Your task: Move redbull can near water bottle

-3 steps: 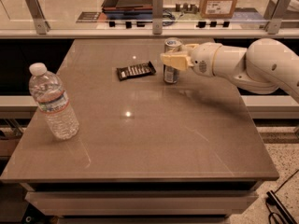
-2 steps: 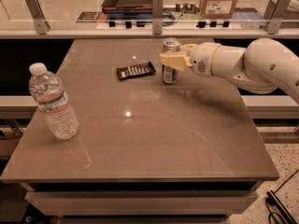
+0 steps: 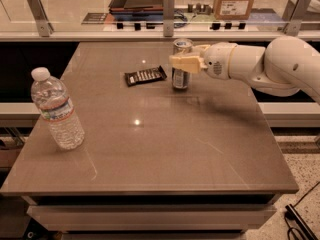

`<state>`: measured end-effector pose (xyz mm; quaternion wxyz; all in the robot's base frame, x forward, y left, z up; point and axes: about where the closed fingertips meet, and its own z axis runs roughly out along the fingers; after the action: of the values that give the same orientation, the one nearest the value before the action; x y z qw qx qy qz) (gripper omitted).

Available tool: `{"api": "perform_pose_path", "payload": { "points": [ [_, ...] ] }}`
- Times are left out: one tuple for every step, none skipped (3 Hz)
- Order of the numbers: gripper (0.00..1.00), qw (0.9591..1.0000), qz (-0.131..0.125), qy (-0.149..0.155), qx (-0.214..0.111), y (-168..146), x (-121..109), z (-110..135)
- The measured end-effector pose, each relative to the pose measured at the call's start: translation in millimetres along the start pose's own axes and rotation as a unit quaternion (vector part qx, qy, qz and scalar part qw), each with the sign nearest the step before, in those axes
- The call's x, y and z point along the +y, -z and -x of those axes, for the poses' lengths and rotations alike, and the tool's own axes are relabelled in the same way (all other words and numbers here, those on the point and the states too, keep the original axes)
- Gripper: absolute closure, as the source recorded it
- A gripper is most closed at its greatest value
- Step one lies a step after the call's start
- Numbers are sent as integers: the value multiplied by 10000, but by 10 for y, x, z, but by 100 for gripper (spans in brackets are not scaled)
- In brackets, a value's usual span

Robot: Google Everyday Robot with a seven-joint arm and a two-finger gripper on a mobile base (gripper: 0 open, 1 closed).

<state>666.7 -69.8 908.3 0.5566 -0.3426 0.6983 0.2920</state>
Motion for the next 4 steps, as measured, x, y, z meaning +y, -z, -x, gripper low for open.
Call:
{"api": "perform_pose_path", "payload": {
  "points": [
    [100, 9996, 263, 20, -67, 106, 197, 203],
    [100, 9988, 443, 147, -129, 178, 471, 386],
    [100, 9981, 536, 286, -139, 183, 758, 482],
    [100, 9971, 623, 431, -88, 146, 1061, 504]
  ]
}}
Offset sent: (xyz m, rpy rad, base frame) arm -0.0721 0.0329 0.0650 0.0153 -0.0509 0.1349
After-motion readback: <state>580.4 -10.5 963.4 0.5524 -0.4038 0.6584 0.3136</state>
